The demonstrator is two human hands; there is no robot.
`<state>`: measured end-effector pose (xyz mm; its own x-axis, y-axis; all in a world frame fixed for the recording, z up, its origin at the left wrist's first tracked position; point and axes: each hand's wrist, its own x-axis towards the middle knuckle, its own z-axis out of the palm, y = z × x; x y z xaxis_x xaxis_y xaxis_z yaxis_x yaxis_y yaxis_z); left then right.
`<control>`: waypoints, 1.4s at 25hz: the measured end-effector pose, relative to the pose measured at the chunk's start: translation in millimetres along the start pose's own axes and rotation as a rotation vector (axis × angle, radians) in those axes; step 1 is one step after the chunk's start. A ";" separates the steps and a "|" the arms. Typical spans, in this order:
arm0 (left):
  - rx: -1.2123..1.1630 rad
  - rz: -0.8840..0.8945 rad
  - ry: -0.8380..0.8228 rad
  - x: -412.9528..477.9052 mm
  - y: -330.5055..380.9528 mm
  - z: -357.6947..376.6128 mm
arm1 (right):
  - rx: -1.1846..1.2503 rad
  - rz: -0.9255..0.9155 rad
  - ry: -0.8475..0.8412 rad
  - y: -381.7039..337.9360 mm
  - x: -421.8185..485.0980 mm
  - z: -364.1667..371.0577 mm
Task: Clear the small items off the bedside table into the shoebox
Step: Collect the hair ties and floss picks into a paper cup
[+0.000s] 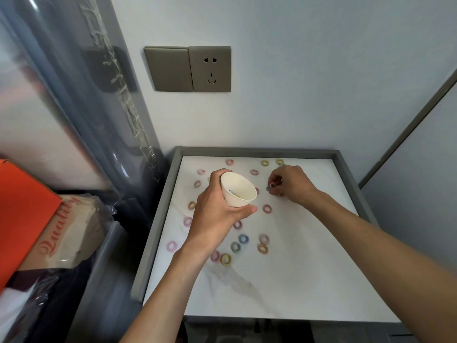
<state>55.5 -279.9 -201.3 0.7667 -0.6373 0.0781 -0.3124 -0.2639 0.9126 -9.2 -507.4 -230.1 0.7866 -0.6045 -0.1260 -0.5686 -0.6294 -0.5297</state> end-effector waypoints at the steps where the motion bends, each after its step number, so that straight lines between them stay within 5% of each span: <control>1: 0.003 -0.001 -0.001 0.5 0.2 0.4 | -0.024 -0.003 0.009 0.8 -0.4 1.0; 6: 0.016 0.002 -0.022 1.1 0.4 2.0 | -0.099 0.070 -0.012 1.6 -14.7 -0.1; 10: 0.007 0.016 0.015 0.5 2.2 2.8 | 0.459 -0.030 0.126 -30.9 -36.4 -31.3; 12: -0.008 0.013 0.029 0.7 3.2 2.2 | 0.588 -0.192 0.051 -59.3 -46.5 -45.8; 17: -0.066 -0.010 0.020 0.8 7.8 2.5 | 0.195 -0.422 -0.234 -105.4 -63.5 -42.0; 22: -0.080 -0.023 0.066 3.2 7.6 -1.0 | 0.538 -0.287 0.059 -76.4 -34.0 -51.7; 24: -0.085 -0.030 0.069 5.0 7.1 -2.0 | 0.354 -0.106 0.214 -43.5 -11.2 -54.2; 27: -0.082 -0.038 0.080 8.2 3.5 -5.3 | 0.028 0.088 0.126 6.1 19.3 -50.3; 30: -0.067 -0.023 0.089 11.5 -1.4 -8.9 | -0.065 0.060 0.045 20.7 36.7 -35.5; 35: -0.068 -0.015 0.086 12.8 -4.4 -10.1 | -0.105 -0.025 0.179 21.0 48.7 -12.3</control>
<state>72.4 -279.5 -200.3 0.8171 -0.5684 0.0959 -0.2642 -0.2214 0.9387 14.2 -556.1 -237.0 0.7507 -0.6594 0.0416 -0.5789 -0.6868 -0.4396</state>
